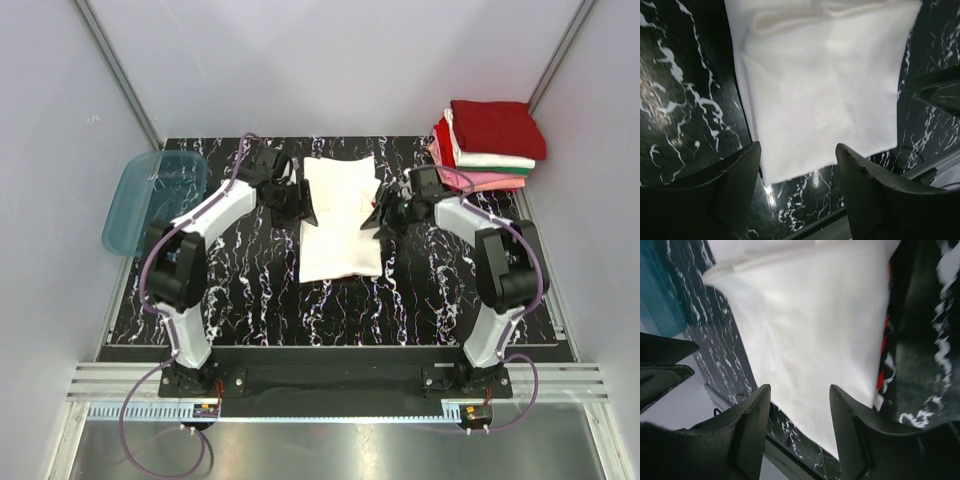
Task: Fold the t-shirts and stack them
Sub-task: Fold the tshirt
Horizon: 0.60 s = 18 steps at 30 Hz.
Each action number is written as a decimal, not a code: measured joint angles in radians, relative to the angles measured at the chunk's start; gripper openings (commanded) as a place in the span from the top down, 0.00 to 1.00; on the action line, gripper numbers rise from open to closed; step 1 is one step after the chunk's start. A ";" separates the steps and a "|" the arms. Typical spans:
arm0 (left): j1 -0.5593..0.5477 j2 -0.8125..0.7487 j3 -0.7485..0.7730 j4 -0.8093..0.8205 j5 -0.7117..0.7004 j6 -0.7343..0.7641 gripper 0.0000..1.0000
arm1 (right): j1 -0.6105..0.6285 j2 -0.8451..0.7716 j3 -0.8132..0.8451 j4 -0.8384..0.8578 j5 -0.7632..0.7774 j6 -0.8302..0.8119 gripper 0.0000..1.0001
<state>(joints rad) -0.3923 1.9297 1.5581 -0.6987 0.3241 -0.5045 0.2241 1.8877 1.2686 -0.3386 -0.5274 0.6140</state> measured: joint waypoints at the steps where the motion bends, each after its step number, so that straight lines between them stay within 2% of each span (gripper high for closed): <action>1: -0.007 -0.037 -0.034 0.009 0.000 -0.003 0.34 | 0.016 -0.042 -0.057 0.018 -0.012 0.010 0.45; 3: -0.030 -0.117 -0.119 0.065 0.001 -0.014 0.34 | 0.052 -0.091 -0.139 0.062 -0.025 0.022 0.53; 6: -0.064 -0.156 -0.214 0.149 0.005 -0.027 0.36 | 0.093 -0.080 -0.195 0.120 -0.047 0.037 0.61; 13: -0.149 -0.154 -0.517 0.303 0.010 -0.080 0.38 | 0.090 -0.089 -0.394 0.243 -0.049 0.084 0.62; 18: -0.158 -0.227 -0.617 0.409 -0.003 -0.107 0.40 | 0.090 -0.162 -0.465 0.258 -0.005 0.087 0.58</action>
<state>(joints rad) -0.5499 1.7027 0.9413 -0.2897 0.3206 -0.6117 0.3141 1.7256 0.8040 -0.0807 -0.5320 0.7006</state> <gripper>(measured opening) 0.608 0.393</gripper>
